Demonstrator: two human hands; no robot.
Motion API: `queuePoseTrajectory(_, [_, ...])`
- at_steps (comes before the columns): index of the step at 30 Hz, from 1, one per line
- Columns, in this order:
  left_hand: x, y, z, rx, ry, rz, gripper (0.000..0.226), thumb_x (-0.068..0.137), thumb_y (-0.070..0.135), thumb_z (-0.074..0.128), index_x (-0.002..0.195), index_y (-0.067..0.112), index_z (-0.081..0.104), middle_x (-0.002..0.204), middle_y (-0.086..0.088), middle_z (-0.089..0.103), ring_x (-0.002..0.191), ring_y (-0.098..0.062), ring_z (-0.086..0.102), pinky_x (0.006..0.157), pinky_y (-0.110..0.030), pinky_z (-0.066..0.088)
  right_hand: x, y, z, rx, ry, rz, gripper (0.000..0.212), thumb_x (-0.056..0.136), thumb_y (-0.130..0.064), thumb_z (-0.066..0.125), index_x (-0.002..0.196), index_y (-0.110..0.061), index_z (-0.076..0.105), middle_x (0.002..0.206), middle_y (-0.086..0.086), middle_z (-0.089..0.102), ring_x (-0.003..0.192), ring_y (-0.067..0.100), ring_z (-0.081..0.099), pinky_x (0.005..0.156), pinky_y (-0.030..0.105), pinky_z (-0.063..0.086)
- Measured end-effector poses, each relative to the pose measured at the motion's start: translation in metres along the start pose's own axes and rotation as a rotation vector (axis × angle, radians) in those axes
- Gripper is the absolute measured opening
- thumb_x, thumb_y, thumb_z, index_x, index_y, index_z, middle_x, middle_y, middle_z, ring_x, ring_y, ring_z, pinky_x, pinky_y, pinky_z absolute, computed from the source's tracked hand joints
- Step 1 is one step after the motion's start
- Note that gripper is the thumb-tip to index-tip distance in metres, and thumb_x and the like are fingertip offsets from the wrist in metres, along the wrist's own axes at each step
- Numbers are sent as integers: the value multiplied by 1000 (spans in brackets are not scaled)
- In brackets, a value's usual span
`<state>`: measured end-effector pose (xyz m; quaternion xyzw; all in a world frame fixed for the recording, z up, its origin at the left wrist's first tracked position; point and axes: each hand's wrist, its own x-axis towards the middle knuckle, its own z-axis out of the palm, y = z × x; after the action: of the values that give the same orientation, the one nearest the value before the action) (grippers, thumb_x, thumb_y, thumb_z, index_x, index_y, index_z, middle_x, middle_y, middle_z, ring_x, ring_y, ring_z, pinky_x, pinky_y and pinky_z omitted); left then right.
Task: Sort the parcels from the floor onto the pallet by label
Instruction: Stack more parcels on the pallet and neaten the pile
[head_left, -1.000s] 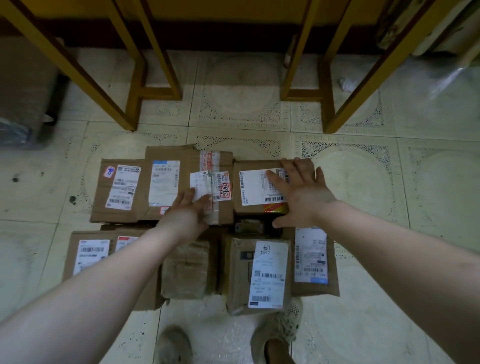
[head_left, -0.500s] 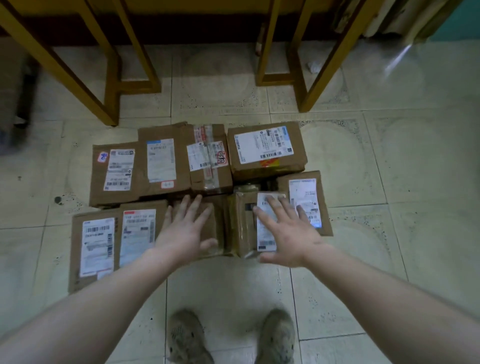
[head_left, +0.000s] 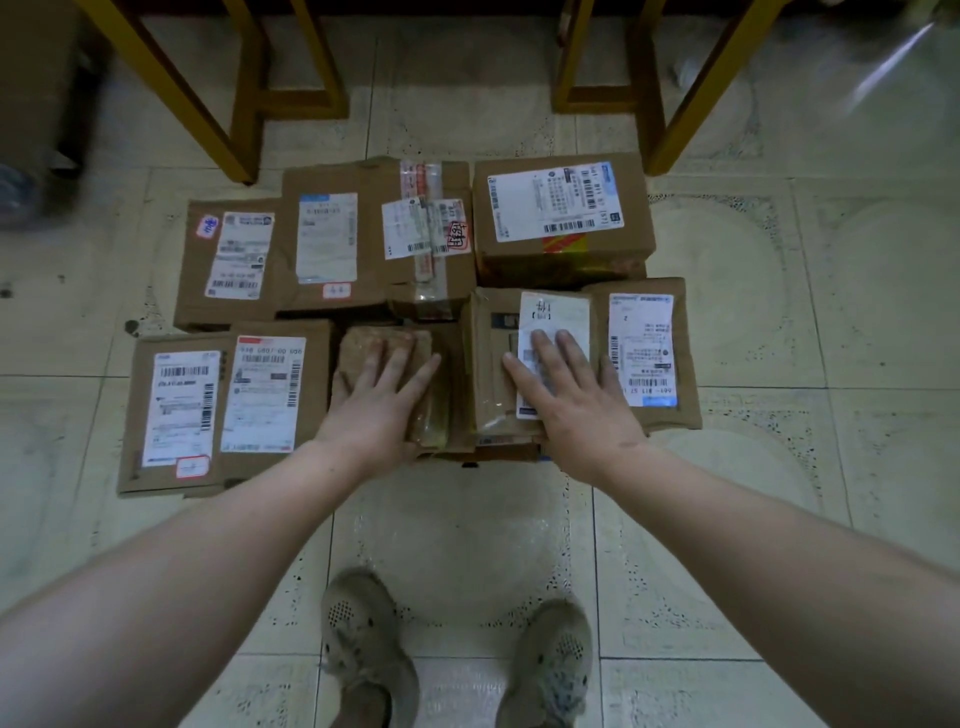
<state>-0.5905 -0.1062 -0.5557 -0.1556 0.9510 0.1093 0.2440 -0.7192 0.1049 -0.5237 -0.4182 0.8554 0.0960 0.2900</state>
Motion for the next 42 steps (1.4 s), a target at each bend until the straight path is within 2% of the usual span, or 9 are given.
queuePoseTrajectory(5, [5, -4, 0, -20, 14, -2, 126, 71, 49, 71, 129, 42, -41, 138, 22, -38, 132, -11, -30, 110, -58, 3, 8, -1, -8, -19, 0, -8, 115, 91, -29, 60, 124, -38, -49, 132, -5, -52, 126, 25, -45, 111, 60, -7])
queuePoseTrajectory(10, [9, -2, -2, -61, 10, 6, 120, 72, 50, 70, 141, 37, -28, 150, 18, -29, 140, -17, -24, 110, -60, 5, 2, 2, -3, -15, 17, -12, 116, 92, -22, 56, 114, -40, -56, 135, -2, -50, 128, 25, -44, 112, 57, -7])
queuePoseTrajectory(13, [12, 2, -4, -77, 14, 1, 119, 73, 51, 68, 142, 36, -27, 153, 15, -24, 142, -21, -20, 110, -61, 6, 0, 5, 0, -5, 26, -23, 111, 93, -18, 53, 117, -41, -53, 135, -2, -50, 128, 22, -43, 113, 54, -6])
queuePoseTrajectory(18, [8, 3, -1, -52, 33, 4, 121, 72, 57, 67, 137, 38, -33, 152, 15, -24, 142, -21, -20, 110, -60, 5, 0, 5, 4, 13, 35, -29, 102, 93, -32, 54, 136, -40, -38, 136, -5, -48, 127, 21, -44, 113, 55, -7])
queuePoseTrajectory(23, [-2, -6, -9, -11, 32, 5, 112, 72, 68, 58, 141, 41, -25, 154, 12, -22, 142, -19, -19, 112, -55, -1, -2, 1, 3, 2, 50, -27, 105, 88, -51, 55, 134, -41, -40, 150, -2, -37, 129, 22, -43, 113, 58, -10])
queuePoseTrajectory(26, [-13, -15, -16, -23, 39, -42, 102, 74, 74, 48, 145, 39, -17, 156, 6, -18, 141, -17, -21, 112, -49, -7, -4, -5, -4, -45, 70, -45, 110, 86, -59, 52, 124, -42, -50, 148, 0, -39, 125, 23, -49, 110, 56, -18])
queuePoseTrajectory(33, [-45, -71, -23, -94, 81, -246, 84, 83, 72, 30, 148, 37, -10, 157, 4, -20, 143, -21, -19, 114, -52, 1, 2, -51, -36, -68, 181, -175, 101, 81, -69, 48, 145, -35, -23, 158, 3, -20, 139, 23, -32, 106, 45, -27])
queuePoseTrajectory(37, [-56, -119, -13, -106, 95, -375, 85, 84, 71, 31, 149, 34, -8, 158, -1, -13, 144, -25, -13, 114, -55, 4, 19, -96, -39, -70, 193, -214, 100, 82, -70, 48, 147, -34, -20, 158, 3, -22, 135, 20, -37, 105, 43, -25])
queuePoseTrajectory(42, [-58, -173, 5, -157, 97, -566, 97, 73, 81, 41, 149, 39, -3, 159, 0, -11, 144, -30, -10, 109, -63, 9, 51, -146, -22, -27, 116, -121, 97, 81, -62, 57, 149, -36, -7, 160, 5, -11, 143, 30, -21, 109, 55, -13])
